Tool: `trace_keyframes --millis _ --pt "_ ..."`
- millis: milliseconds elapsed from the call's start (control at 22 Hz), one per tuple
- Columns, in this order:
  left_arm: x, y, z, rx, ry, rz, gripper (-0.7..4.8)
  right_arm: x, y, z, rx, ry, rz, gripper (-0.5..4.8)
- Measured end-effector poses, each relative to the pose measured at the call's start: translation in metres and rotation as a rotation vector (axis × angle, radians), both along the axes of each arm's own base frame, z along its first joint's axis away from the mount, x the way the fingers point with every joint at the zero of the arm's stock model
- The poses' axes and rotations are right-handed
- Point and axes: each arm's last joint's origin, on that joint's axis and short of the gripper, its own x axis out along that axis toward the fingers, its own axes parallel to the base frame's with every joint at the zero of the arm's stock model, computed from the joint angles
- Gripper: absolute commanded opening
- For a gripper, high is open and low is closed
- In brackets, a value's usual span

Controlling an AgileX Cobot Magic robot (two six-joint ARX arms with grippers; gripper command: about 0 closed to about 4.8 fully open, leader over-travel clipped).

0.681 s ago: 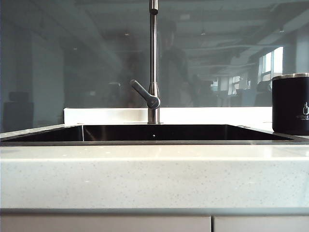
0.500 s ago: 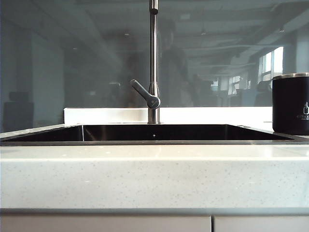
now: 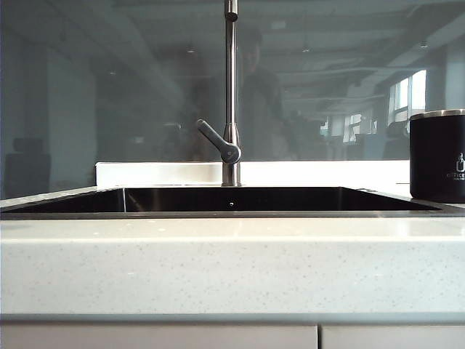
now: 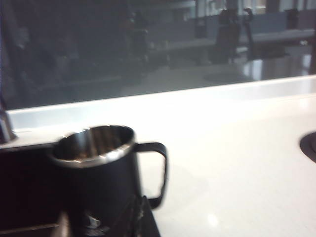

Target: Pick up the mug next to the sink, go to the faucet to get some water, pour the water into the sink, and finally put the mug back to its place.

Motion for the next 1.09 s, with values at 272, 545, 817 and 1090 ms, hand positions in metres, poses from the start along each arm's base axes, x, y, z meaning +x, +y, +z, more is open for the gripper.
trace_keyframes --millis 272,545,817,1090 --pt "-0.002 0.0 0.011 -0.007 -0.117 0.0 -0.05 0.041 -0.018 -0.002 -0.019 0.166 -0.055 1.81" --pt "-0.002 0.0 0.01 -0.007 -0.108 -0.001 -0.05 0.09 -0.029 -0.013 -0.038 0.211 0.054 1.81" --pt "-0.002 0.0 0.01 -0.007 -0.107 -0.001 -0.05 0.111 -0.033 -0.033 -0.046 0.21 0.06 1.81" --pt "-0.002 0.0 0.009 -0.006 -0.094 0.0 -0.05 0.132 -0.036 -0.035 -0.055 0.177 0.079 1.8"
